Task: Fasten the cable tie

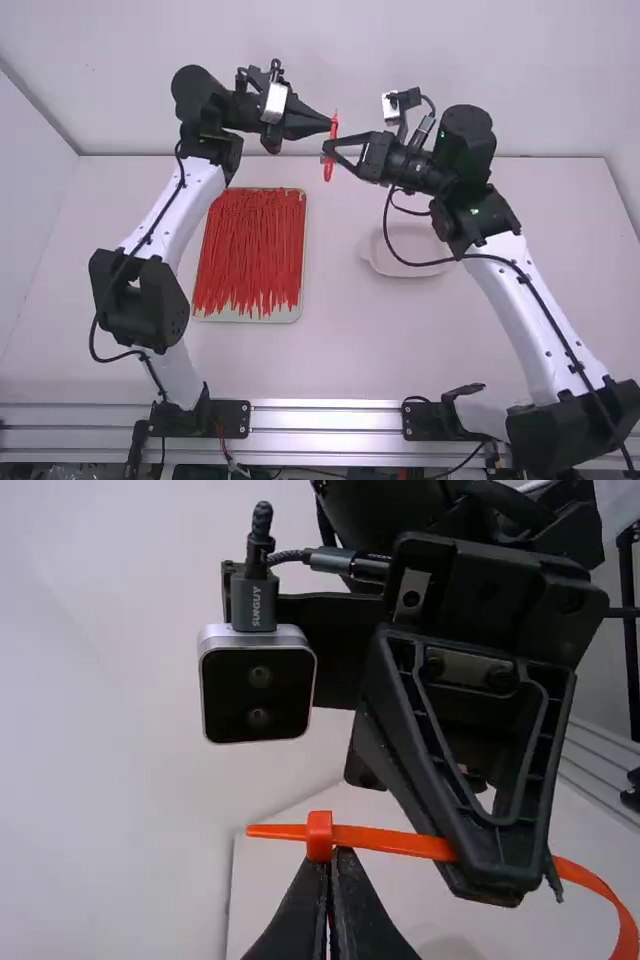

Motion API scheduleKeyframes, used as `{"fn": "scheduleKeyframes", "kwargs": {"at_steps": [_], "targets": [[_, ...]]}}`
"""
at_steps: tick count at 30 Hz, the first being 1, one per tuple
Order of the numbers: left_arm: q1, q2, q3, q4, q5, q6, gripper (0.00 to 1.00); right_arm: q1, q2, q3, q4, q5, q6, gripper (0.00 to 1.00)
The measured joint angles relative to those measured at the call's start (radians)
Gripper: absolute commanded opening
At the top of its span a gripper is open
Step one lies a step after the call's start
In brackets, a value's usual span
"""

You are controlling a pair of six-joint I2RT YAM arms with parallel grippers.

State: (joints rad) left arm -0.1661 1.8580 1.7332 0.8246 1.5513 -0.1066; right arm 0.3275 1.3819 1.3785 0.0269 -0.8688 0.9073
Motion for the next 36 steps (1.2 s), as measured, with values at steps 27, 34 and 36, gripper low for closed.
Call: {"fn": "scheduleKeyframes", "kwargs": {"at_steps": [27, 34, 36], "targets": [[-0.022, 0.000, 0.000, 0.077, -0.019, -0.055, 0.02, -0.049, 0.000, 0.000, 0.067, -0.060, 0.045, 0.00], [-0.034, 0.000, -0.002, 0.082, -0.038, -0.058, 0.02, -0.061, 0.000, 0.000, 0.093, -0.069, 0.063, 0.00], [-0.035, 0.000, -0.013, 0.107, -0.039, -0.058, 0.02, -0.062, 0.000, 0.000, 0.094, -0.070, 0.070, 0.00]]}}
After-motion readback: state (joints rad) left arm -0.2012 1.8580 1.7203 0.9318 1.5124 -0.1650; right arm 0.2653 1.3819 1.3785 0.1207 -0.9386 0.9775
